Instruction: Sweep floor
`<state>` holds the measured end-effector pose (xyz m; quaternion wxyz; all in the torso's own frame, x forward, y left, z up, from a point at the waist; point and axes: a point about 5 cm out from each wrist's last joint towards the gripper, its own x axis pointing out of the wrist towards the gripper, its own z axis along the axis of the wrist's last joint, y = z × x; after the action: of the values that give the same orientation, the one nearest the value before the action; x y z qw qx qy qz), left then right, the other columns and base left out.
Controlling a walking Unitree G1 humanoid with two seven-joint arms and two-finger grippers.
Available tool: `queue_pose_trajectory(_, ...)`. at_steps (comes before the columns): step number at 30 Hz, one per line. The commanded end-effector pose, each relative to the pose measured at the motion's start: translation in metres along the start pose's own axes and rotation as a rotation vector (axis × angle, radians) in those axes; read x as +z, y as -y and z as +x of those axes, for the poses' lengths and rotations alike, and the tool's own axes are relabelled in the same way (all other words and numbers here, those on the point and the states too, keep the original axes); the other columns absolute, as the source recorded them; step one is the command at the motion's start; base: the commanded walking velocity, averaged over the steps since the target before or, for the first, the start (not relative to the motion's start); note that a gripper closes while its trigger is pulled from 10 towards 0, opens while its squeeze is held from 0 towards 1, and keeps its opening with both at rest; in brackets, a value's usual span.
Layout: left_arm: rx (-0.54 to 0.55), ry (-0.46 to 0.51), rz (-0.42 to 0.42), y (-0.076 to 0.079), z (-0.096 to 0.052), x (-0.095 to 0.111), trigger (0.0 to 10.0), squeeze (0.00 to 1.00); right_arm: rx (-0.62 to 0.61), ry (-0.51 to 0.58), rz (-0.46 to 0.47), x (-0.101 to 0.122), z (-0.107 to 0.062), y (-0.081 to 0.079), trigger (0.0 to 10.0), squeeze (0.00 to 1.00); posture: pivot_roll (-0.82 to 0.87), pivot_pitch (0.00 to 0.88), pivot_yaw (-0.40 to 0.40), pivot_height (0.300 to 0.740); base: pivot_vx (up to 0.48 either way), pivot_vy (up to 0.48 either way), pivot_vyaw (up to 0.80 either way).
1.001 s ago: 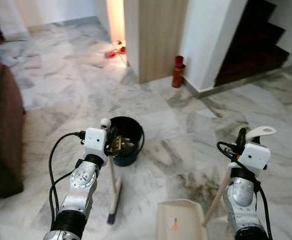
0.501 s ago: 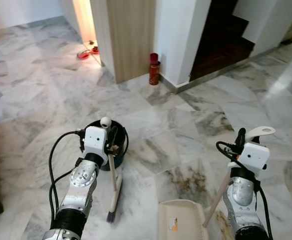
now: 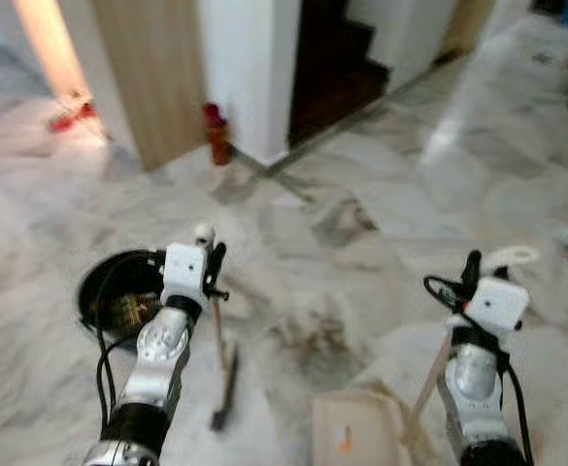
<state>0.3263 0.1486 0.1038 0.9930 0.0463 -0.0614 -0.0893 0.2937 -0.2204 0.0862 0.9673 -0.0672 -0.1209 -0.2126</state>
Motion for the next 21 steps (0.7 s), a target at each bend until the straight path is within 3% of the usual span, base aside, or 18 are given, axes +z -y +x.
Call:
queue_pose_trajectory(1,0.005,0.044,0.029,-0.004,0.003,0.009,10.0,0.00,-0.006,0.009,0.011,0.002,0.001,0.000,10.0,0.00,0.10,0.038,-0.010,0.740,0.000,0.000,-0.80)
queue_pose_trajectory(15,-0.017,0.060,0.007,-0.003,0.006,0.011,10.0,0.00,-0.011,0.003,0.022,0.001,-0.001,-0.003,10.0,0.00,0.09,0.000,-0.002,0.740,0.000,0.000,-0.80)
queue_pose_trajectory(21,-0.027,0.070,-0.025,0.009,0.012,0.013,10.0,0.00,-0.001,0.031,0.005,0.008,0.009,0.003,10.0,0.00,0.07,0.000,-0.023,0.740,0.000,0.000,-0.80)
